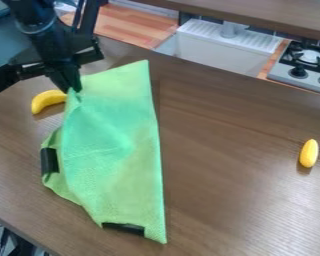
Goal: Fold the cloth from the bottom right to the top left
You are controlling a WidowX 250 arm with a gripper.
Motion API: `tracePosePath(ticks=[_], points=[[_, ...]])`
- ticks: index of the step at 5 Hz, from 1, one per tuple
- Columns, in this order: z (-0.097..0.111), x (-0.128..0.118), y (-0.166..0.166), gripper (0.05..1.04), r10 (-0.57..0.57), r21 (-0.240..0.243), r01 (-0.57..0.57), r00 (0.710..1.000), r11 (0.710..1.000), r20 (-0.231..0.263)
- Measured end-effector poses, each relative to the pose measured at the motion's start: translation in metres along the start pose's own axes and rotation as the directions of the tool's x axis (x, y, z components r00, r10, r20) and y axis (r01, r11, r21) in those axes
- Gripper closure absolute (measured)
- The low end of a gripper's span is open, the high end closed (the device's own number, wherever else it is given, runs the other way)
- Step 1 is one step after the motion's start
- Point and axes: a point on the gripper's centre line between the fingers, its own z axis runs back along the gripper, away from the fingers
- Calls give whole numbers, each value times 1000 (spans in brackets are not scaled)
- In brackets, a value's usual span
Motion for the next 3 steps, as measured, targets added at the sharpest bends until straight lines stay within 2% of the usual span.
tracePosePath(ticks=[2,3], points=[[9,-8,22,1018,58,30,-58,998,998,3],[5,-10,32,881,98,95,-96,995,991,-15]])
